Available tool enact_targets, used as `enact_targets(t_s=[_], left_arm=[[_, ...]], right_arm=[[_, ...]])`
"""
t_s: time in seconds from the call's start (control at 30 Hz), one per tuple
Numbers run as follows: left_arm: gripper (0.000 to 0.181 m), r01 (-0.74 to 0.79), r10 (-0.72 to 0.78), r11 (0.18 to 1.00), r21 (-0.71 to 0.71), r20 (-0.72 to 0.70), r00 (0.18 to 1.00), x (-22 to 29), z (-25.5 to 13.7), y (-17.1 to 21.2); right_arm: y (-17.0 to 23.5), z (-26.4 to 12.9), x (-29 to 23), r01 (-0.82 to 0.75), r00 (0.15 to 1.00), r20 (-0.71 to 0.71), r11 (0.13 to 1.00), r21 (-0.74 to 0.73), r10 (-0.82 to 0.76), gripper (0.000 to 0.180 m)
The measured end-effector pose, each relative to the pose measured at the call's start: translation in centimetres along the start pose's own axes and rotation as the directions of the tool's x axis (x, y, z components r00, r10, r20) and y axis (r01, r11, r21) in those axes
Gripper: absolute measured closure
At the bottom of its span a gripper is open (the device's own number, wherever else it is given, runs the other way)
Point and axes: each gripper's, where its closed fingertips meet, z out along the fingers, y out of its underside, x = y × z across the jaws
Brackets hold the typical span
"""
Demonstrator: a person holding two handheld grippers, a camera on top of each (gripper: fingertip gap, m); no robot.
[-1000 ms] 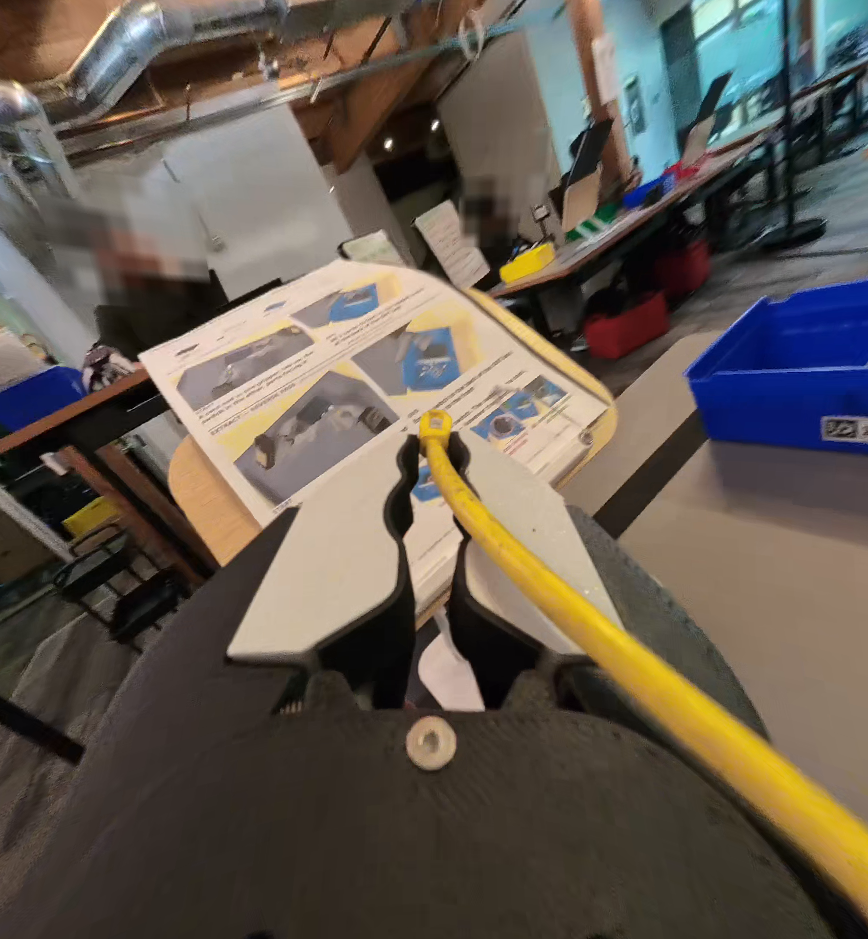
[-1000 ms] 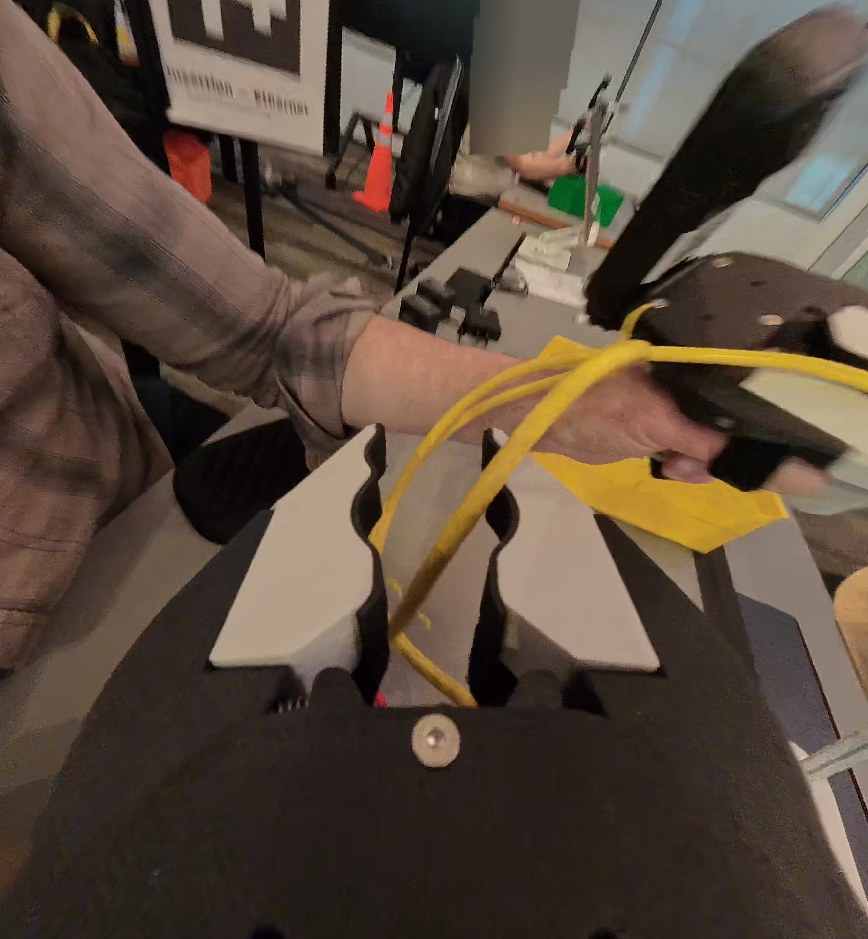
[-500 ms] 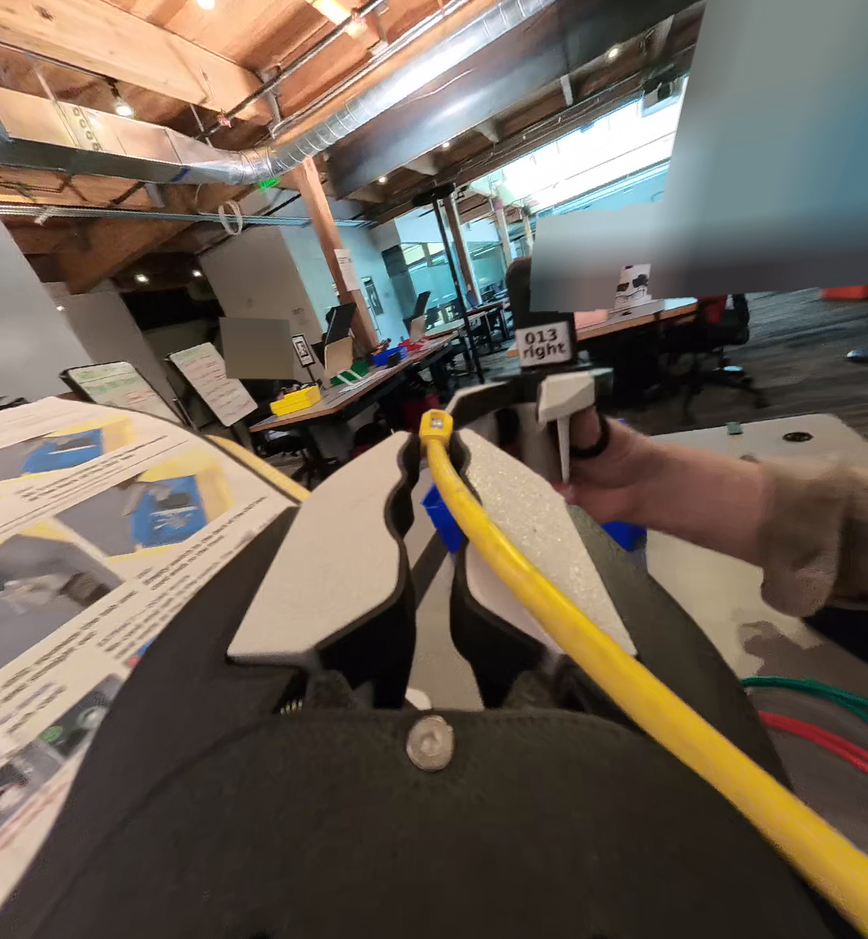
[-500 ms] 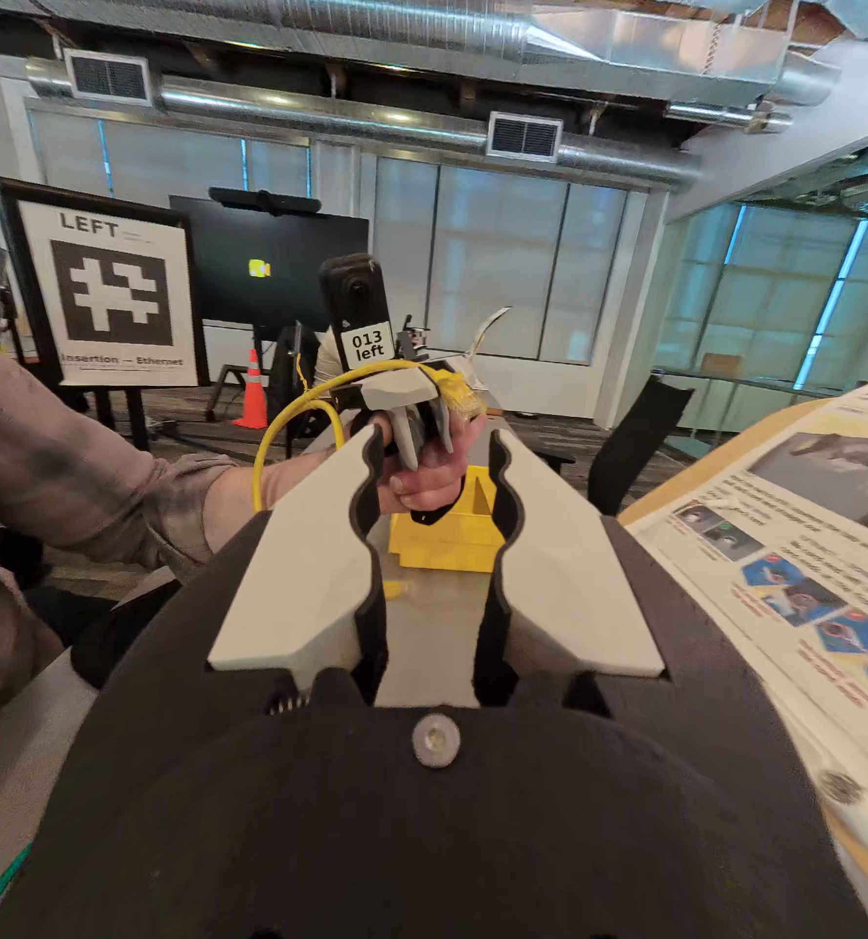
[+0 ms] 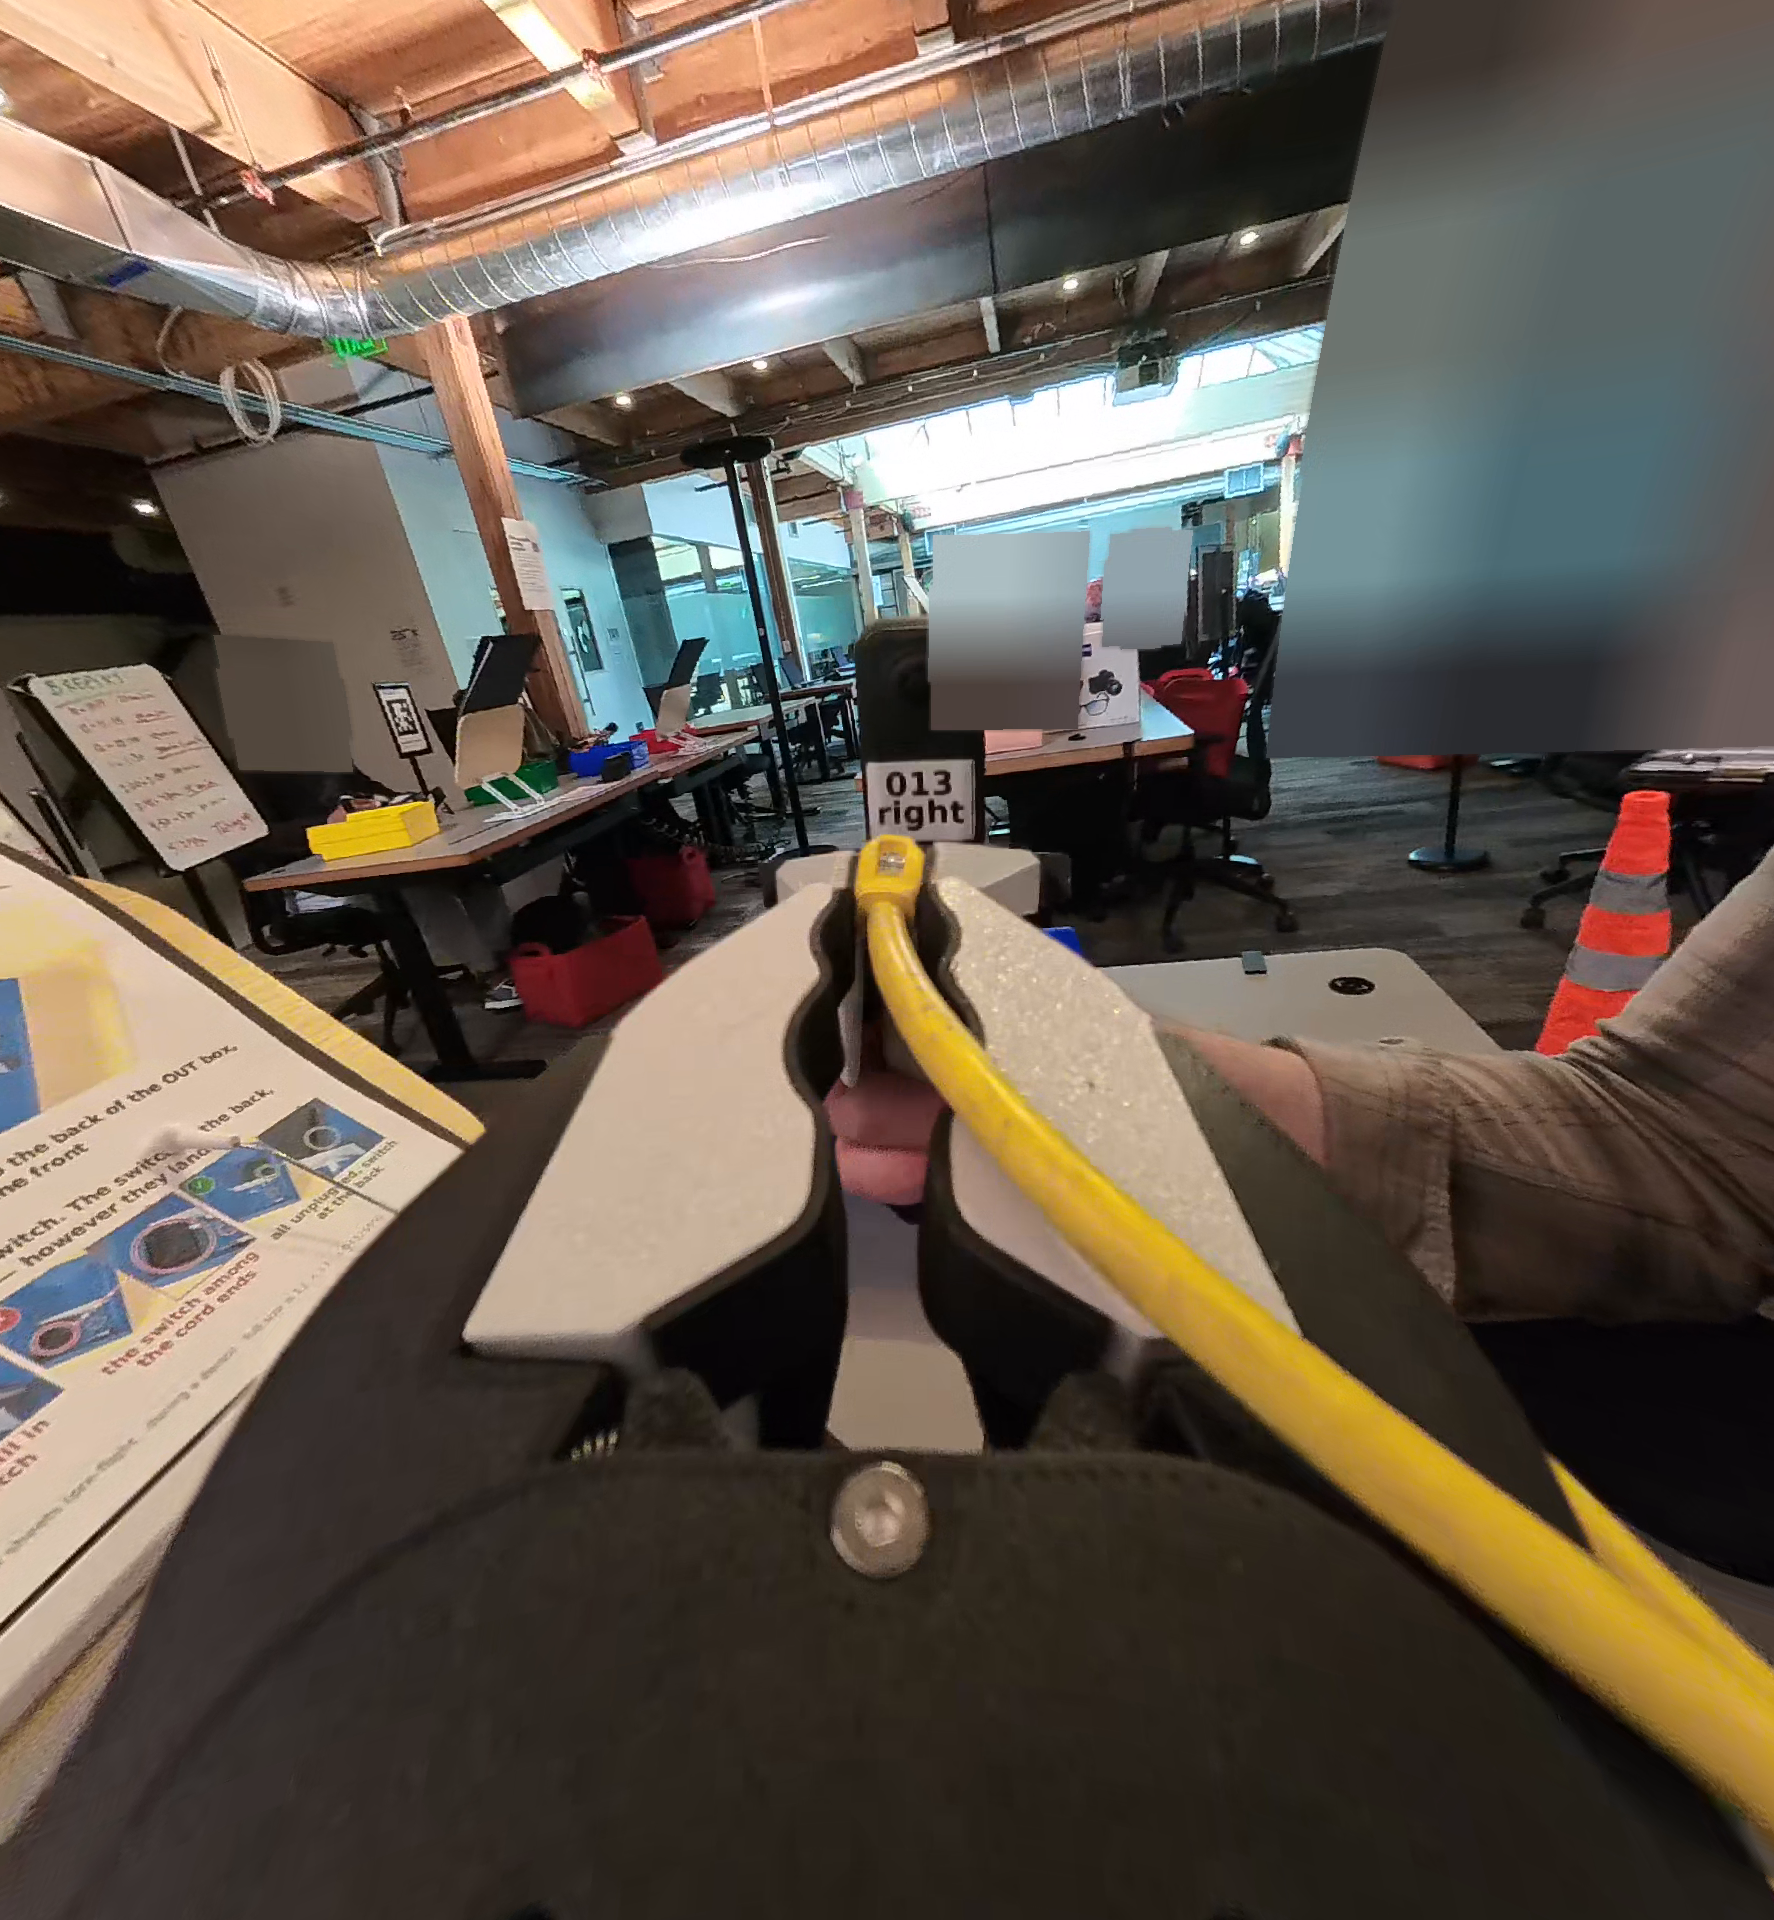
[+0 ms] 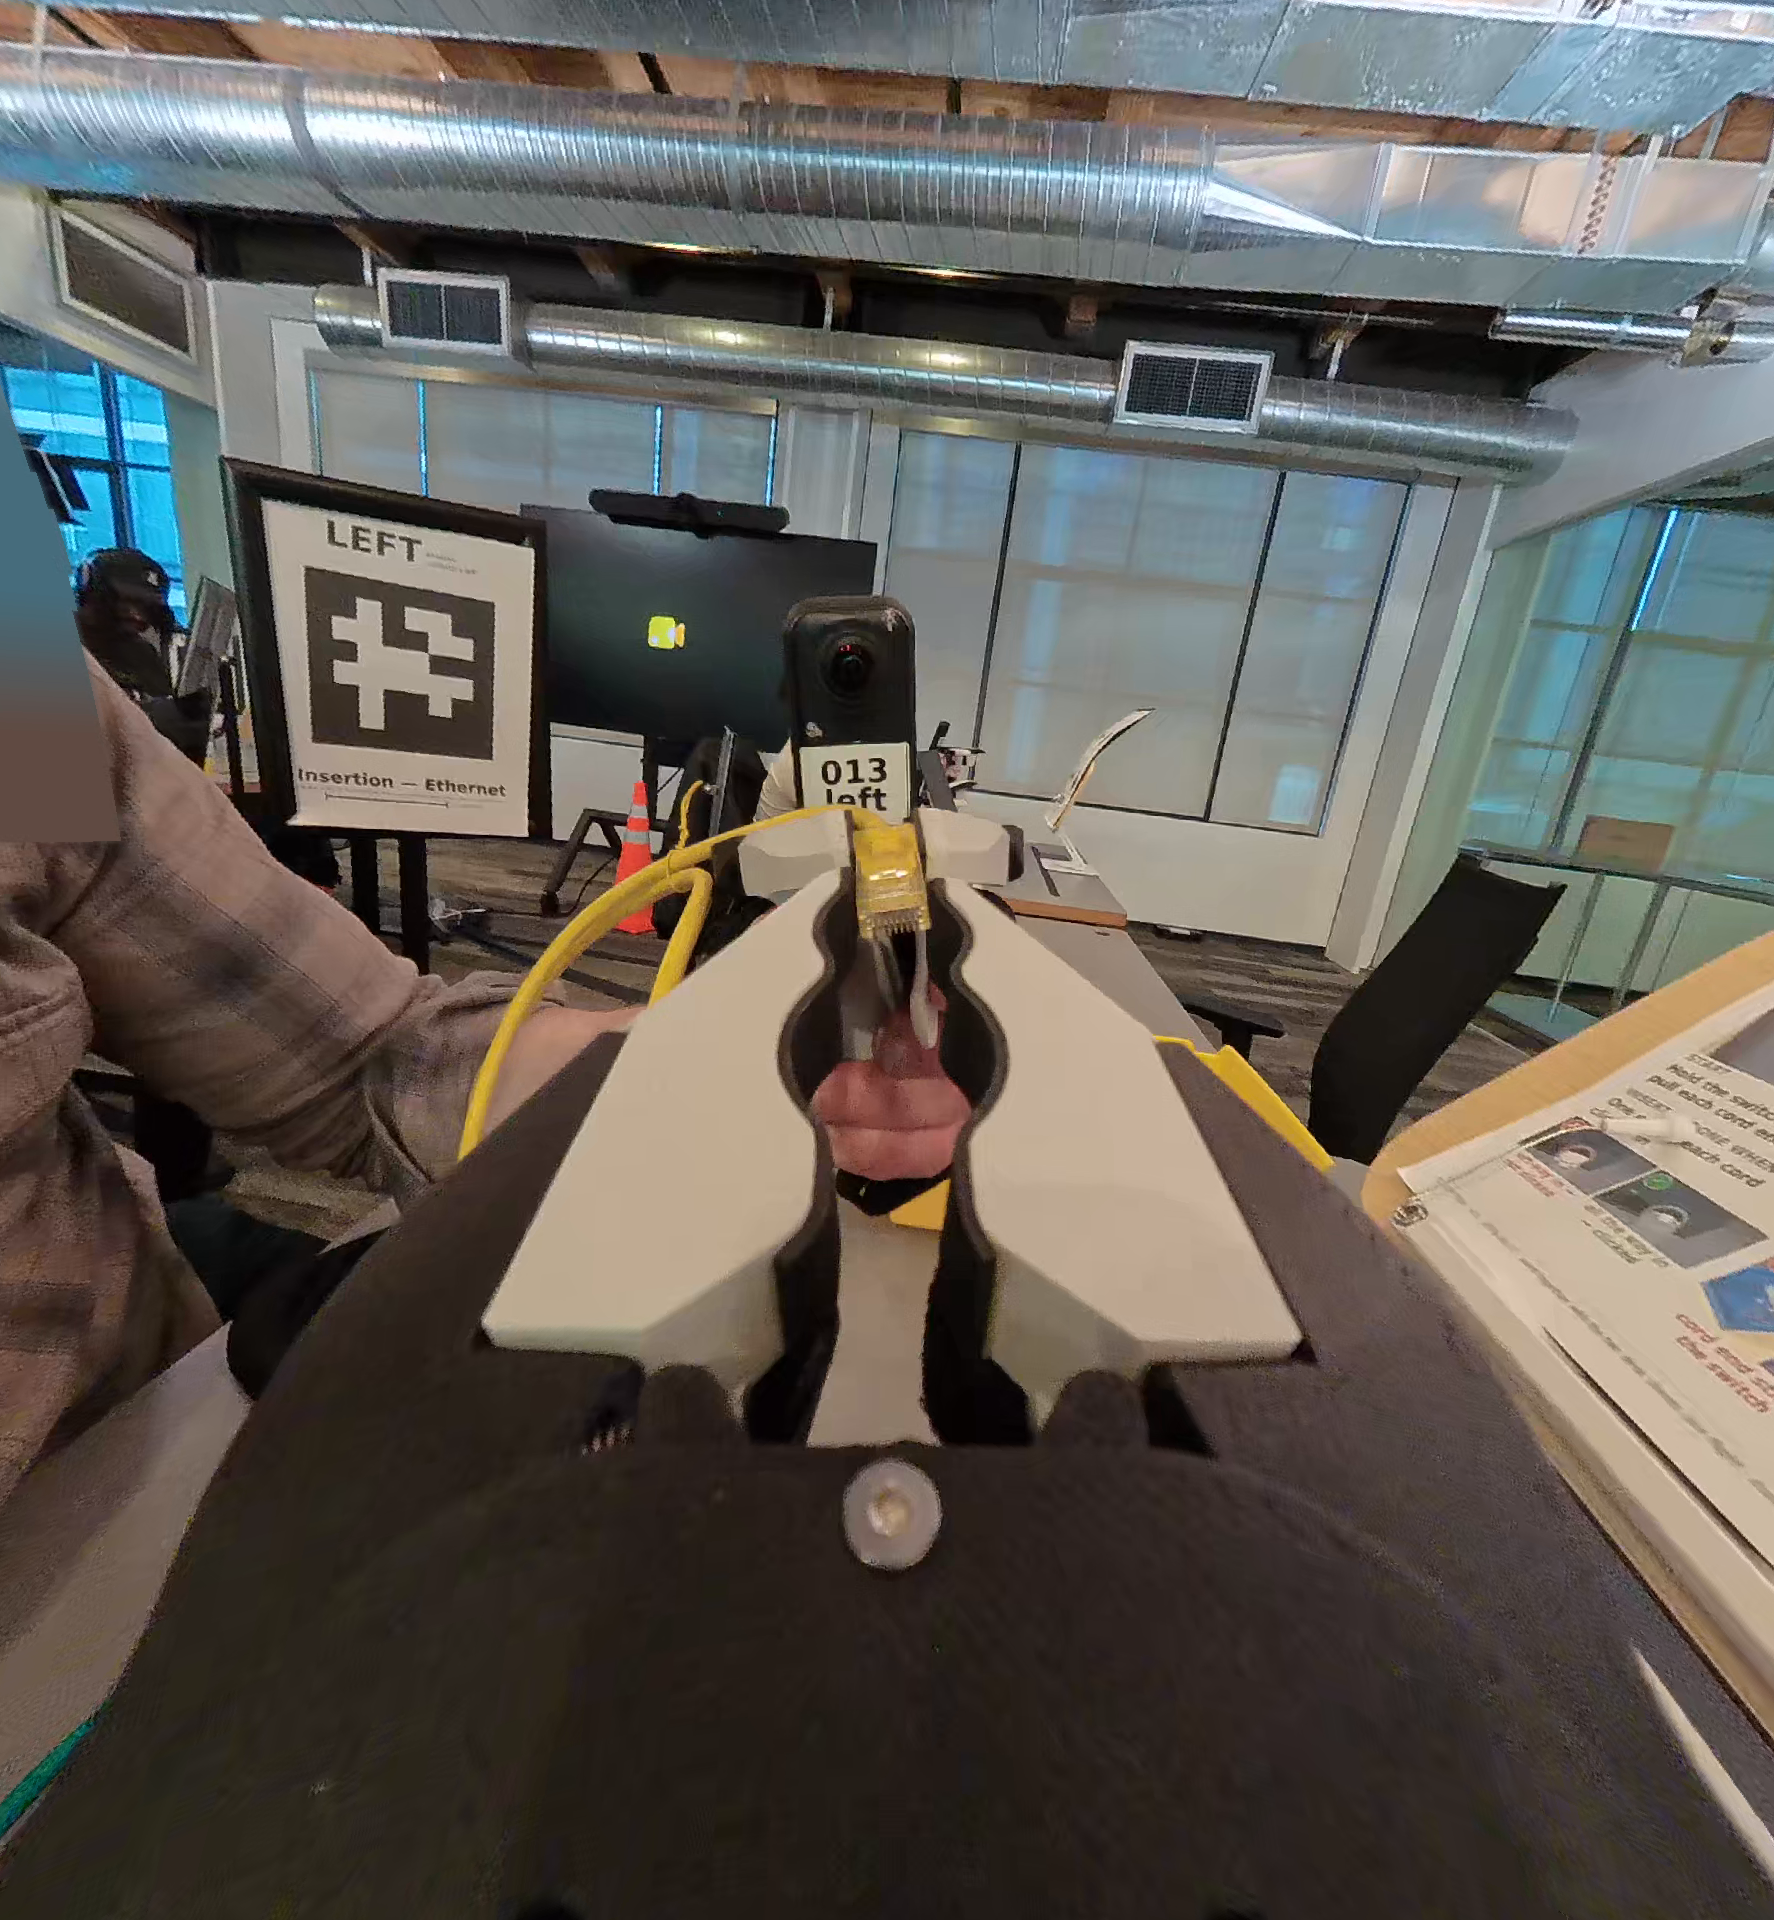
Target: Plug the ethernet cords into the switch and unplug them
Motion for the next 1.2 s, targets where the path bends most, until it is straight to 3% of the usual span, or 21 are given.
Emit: enact_targets(t_s=[0.27,0.33,0.43,0.53,0.67,0.77,0.9,1.03,1.1,1.2], left_arm=[[0.167,-0.022,0.022,1.000,0.011,0.029,0.999,-0.2,0.0,0.1],[0.140,-0.073,0.073,0.997,-0.005,0.090,0.993,-1.0,-0.3,0.0],[0.132,-0.142,0.144,0.990,-0.026,0.117,0.983,-1.8,-1.4,-0.6],[0.137,-0.222,0.243,0.966,-0.132,0.170,0.955,-4.0,-3.1,0.0],[0.147,-0.294,0.434,0.853,-0.431,0.272,0.859,-9.7,-6.4,3.4],[0.146,-0.266,0.415,0.853,-0.449,0.276,0.867,-11.9,-6.9,3.7],[0.141,-0.267,0.333,0.915,-0.301,0.193,0.923,-10.4,-3.9,-0.6],[0.130,-0.214,0.211,0.945,-0.245,-0.040,0.977,-4.7,-0.5,-4.1],[0.129,-0.301,0.279,0.910,-0.285,-0.114,0.953,-1.6,0.2,-4.2],[0.121,-0.449,0.451,0.766,-0.460,-0.113,0.885,-1.3,-0.3,-1.4]], right_arm=[[0.2,0.0,0.1,-0.038,0.999,0.002,0.999,-0.020,0.038,0.170],[-0.3,-0.2,-0.1,-0.047,0.999,0.017,0.999,0.000,0.047,0.170],[-1.0,-0.7,-0.1,-0.050,0.999,0.018,0.999,0.017,0.049,0.170],[-2.0,-1.2,-0.4,-0.043,0.999,0.032,0.998,0.045,0.042,0.170],[-2.7,-1.4,-1.6,-0.033,0.996,0.084,0.999,0.037,0.030,0.170],[-2.4,-1.0,-2.6,-0.040,0.989,0.140,0.999,0.007,0.039,0.170],[0.1,-0.2,-2.0,-0.024,0.993,0.109,0.993,-0.114,0.037,0.170],[2.2,-0.5,-0.1,-0.017,1.000,0.017,0.982,-0.187,0.020,0.169],[2.3,-0.9,0.7,-0.007,1.000,-0.021,0.984,-0.179,0.004,0.170],[1.3,-1.3,0.4,-0.012,1.000,0.007,0.994,-0.107,0.013,0.170]])
